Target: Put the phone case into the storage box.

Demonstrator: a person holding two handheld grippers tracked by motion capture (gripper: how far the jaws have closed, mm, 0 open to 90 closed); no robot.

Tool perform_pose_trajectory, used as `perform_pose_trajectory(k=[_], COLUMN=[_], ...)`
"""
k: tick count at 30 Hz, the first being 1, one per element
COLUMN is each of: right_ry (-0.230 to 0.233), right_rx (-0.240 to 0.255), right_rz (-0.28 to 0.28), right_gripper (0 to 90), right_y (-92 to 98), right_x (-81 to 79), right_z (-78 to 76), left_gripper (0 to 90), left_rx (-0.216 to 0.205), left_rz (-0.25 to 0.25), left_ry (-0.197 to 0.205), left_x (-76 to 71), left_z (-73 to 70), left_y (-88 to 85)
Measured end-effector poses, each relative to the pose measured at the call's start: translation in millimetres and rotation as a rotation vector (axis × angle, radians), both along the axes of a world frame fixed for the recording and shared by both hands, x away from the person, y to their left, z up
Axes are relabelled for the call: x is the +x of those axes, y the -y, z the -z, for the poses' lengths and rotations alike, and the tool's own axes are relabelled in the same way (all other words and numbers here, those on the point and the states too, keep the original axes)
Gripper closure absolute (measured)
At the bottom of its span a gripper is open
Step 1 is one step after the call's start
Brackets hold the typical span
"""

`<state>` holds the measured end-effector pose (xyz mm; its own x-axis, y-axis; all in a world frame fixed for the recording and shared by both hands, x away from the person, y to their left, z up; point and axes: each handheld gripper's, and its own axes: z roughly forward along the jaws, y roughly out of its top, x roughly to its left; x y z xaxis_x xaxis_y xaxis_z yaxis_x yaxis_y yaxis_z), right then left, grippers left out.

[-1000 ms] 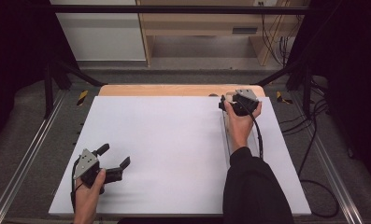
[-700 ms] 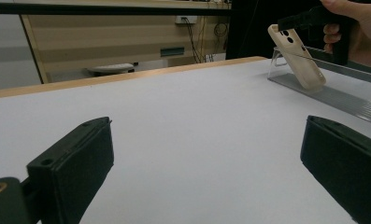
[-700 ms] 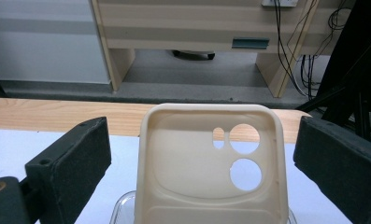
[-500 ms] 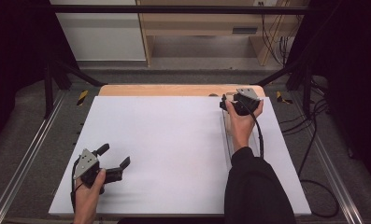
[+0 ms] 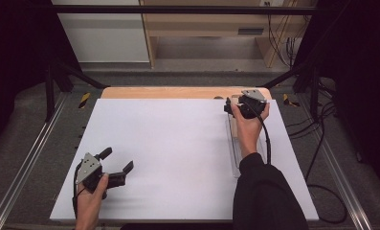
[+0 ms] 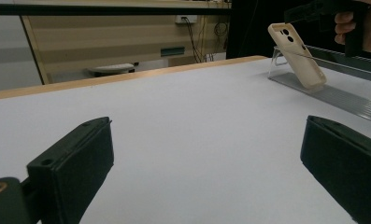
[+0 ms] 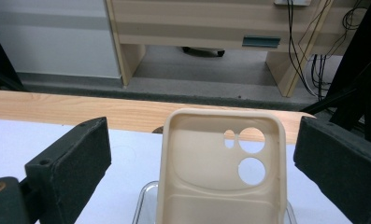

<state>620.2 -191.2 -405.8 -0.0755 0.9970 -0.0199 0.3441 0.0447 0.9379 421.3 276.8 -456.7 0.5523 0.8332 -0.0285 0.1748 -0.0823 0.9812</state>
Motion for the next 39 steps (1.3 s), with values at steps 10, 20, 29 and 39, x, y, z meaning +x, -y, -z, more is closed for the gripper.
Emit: perform_pose_trajectory(k=[10, 20, 29, 39], right_ry=[-0.033, -0.064, -0.078, -0.082], right_rx=[0.012, 0.019, 0.042, 0.072], right_rz=[-0.011, -0.046, -0.058, -0.063], right_gripper=[4.2, 5.0, 5.0, 5.1], right_y=[-1.2, -5.2, 1.2, 5.7], right_x=[-6.4, -14.0, -20.4, -26.2], right_z=[-7.8, -15.8, -22.3, -28.6], left_gripper=[2.1, 2.1, 2.1, 2.1], left_rx=[-0.001, 0.002, 0.001, 0.001], left_rz=[0.009, 0.010, 0.008, 0.010], left_ry=[-0.002, -0.003, -0.005, -0.007], left_x=[1.1, 1.0, 0.9, 0.9], left_z=[0.4, 0.8, 1.0, 1.2], left_y=[0.6, 1.1, 0.8, 1.1])
